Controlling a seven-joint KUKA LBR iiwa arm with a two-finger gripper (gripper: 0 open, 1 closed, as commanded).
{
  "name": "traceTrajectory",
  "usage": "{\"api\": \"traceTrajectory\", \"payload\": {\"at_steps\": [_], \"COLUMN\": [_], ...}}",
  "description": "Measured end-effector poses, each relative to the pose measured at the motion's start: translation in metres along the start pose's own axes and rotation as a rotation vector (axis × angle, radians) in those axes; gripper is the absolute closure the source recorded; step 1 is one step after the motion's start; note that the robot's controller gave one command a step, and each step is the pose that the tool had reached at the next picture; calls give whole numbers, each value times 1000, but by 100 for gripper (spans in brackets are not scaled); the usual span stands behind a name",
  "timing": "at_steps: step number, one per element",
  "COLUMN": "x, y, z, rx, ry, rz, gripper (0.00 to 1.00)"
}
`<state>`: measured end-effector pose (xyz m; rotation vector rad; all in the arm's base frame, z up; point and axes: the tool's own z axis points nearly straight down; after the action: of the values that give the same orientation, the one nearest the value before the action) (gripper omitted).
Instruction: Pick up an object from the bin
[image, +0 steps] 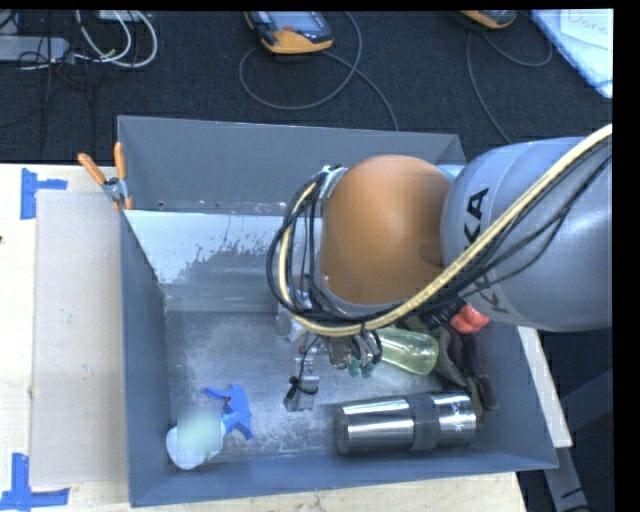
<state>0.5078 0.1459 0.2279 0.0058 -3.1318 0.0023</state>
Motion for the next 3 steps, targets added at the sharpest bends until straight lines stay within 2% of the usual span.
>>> {"api": "traceTrajectory", "payload": {"at_steps": [1,2,3], "x": [-2,0,22], "y": [-1,11,58], "z": [-4,35,69], "rx": [-1,-1,0], "ry": [-8,-8,-5], "rz": [5,-116,-373], "gripper": [0,0,0]}}
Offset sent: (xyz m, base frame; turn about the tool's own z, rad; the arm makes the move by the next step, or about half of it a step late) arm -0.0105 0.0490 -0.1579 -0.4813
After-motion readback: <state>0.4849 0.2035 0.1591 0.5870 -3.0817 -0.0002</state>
